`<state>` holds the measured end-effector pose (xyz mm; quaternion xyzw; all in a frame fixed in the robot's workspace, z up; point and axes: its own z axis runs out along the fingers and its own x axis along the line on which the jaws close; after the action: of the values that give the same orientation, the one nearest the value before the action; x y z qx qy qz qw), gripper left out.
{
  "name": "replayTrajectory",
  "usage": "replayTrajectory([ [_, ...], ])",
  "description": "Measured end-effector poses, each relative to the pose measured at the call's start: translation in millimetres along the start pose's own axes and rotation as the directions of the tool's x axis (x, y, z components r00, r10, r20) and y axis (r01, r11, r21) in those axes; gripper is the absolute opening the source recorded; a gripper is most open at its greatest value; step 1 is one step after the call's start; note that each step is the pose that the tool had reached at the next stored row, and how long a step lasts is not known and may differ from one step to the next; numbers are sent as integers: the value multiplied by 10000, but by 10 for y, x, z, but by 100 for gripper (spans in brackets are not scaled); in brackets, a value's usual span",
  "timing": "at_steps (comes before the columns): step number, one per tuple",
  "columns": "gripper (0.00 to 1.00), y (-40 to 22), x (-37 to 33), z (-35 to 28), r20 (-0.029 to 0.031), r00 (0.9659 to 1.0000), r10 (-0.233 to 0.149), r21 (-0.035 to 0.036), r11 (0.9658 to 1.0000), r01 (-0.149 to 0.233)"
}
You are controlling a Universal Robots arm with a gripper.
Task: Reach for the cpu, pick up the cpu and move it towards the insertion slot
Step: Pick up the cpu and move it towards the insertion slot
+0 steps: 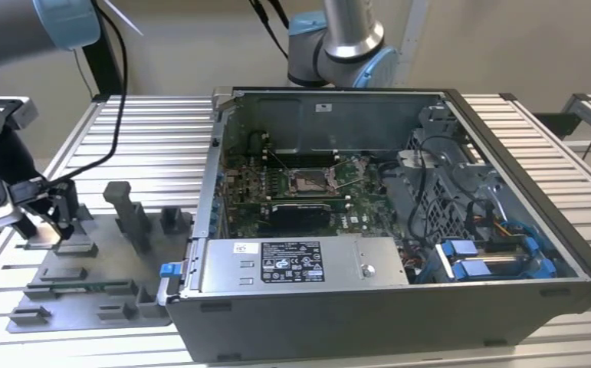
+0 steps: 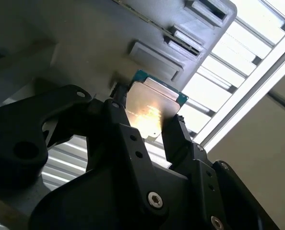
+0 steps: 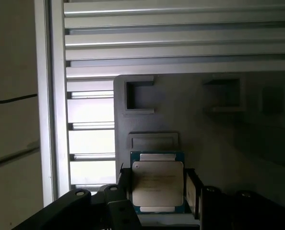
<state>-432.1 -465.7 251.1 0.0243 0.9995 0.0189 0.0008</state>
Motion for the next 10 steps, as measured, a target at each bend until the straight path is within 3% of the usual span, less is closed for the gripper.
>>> replayTrajectory([
  [6,0,2,0,-47,0,10000,0,-1,10000,0],
  [10,0,4,0,-110,1,10000,0,-1,10000,0],
])
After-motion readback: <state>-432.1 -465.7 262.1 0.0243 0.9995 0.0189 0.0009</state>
